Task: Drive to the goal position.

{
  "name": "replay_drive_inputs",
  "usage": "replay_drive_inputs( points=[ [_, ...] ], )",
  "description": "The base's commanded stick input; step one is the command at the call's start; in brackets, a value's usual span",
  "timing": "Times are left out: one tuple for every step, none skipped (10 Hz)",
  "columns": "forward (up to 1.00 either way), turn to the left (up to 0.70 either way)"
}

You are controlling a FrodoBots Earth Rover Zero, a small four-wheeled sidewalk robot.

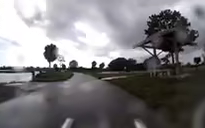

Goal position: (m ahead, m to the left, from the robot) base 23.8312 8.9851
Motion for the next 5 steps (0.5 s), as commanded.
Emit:
replay_drive_inputs(
  points=[
    [1.0,0.0],
    [1.0,0.0],
    [1.0,0.0],
    [1.0,0.02],
    [1.0,0.35]
  ],
)
